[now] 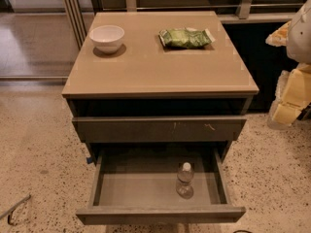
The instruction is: Pick water bottle from middle drawer and place on counter
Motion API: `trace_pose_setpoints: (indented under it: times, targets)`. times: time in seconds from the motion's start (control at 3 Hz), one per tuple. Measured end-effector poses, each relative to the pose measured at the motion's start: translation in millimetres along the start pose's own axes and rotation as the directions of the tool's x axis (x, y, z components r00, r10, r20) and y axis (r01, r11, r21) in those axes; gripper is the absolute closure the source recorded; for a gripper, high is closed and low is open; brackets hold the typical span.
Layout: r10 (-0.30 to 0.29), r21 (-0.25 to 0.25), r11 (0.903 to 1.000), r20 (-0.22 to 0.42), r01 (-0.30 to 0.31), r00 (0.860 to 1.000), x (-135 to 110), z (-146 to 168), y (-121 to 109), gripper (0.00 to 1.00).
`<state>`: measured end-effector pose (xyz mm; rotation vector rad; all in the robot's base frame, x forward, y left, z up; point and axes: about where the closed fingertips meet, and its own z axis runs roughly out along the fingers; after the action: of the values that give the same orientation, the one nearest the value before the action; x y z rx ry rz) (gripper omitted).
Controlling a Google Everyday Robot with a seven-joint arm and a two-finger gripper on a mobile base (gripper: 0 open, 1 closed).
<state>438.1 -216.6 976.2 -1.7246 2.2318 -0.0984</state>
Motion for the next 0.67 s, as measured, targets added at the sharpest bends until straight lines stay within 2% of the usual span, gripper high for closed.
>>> trace_pose_setpoints:
  times: [0.33,0.67]
  targets:
    - [0.0,0.0,1.0,0.0,0.0,1.0,0,0,0,0.0]
    - [0.023,0.019,0.9995,0.019,-0.024,1.0,4,18,1,0.19]
